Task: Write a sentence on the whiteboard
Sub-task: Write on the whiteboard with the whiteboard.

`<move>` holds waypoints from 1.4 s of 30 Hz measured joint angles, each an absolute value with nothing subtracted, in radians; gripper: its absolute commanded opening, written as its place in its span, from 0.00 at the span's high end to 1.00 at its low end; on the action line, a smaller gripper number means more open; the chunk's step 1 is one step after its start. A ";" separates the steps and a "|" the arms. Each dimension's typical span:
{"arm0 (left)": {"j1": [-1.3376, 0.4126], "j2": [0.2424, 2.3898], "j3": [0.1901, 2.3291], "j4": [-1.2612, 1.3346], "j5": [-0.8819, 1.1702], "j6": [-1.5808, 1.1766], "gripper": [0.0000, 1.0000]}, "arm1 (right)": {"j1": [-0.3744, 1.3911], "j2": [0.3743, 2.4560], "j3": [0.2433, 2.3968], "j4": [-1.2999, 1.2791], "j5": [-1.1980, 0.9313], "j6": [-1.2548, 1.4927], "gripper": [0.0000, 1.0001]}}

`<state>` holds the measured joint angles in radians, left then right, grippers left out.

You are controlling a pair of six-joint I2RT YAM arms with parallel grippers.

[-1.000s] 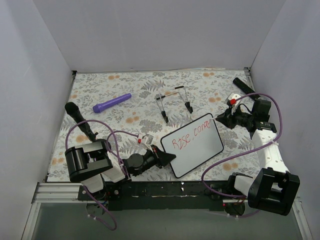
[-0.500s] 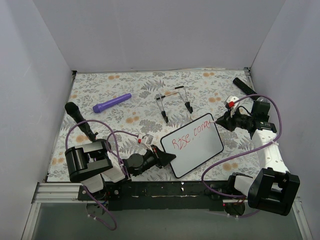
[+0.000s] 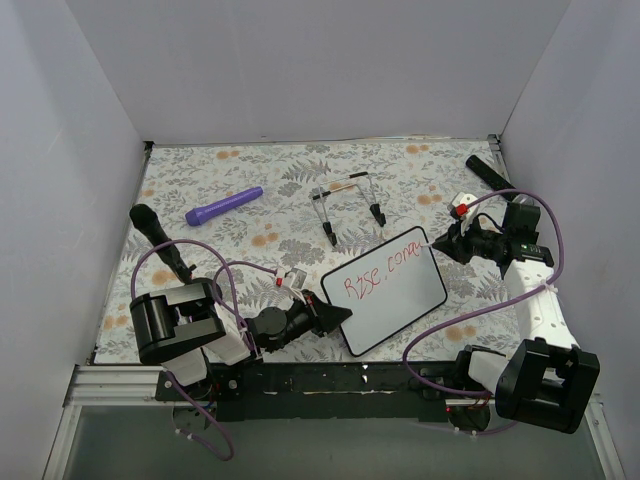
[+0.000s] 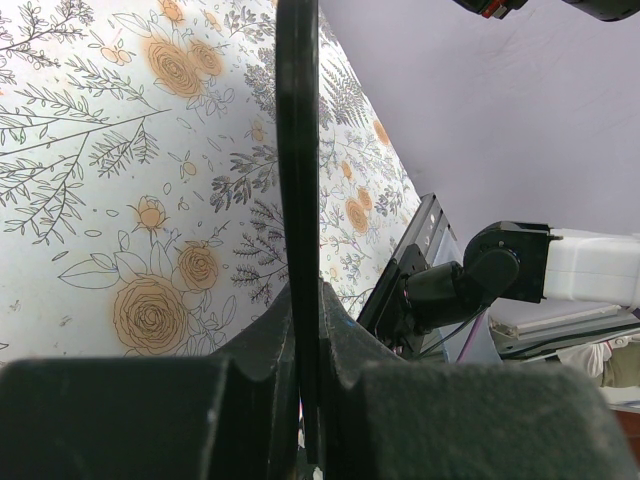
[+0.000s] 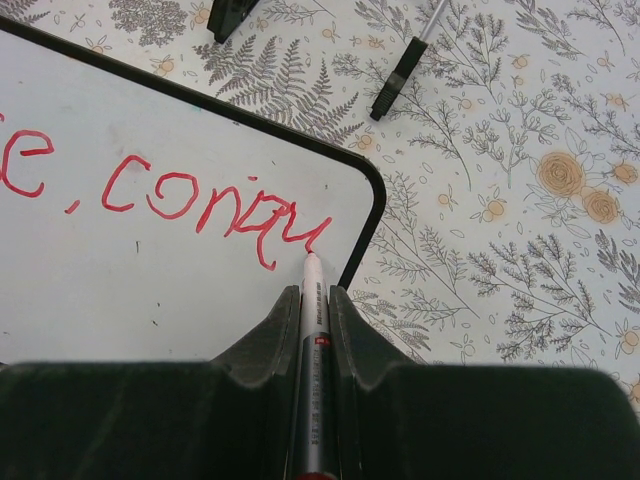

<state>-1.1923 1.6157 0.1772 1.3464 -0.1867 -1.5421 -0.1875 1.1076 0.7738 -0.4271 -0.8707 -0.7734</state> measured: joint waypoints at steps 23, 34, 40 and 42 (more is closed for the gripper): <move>-1.192 1.616 0.177 1.346 -0.186 -1.537 1.00 | -0.187 1.091 0.774 -0.427 -0.844 -0.761 0.99; -1.192 1.616 0.176 1.346 -0.183 -1.525 1.00 | -0.189 1.033 0.774 -0.420 -0.852 -0.720 0.99; -1.192 1.616 0.176 1.346 -0.182 -1.523 1.00 | -0.190 1.016 0.774 -0.402 -0.873 -0.684 0.99; -1.192 1.616 0.176 1.346 -0.182 -1.523 1.00 | -0.190 1.020 0.774 -0.395 -0.873 -0.679 0.99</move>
<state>-1.1923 1.6157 0.1764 1.3464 -0.1818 -1.5227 -0.1898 1.0199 0.7742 -0.3946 -0.8726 -0.6788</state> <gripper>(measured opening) 0.046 0.182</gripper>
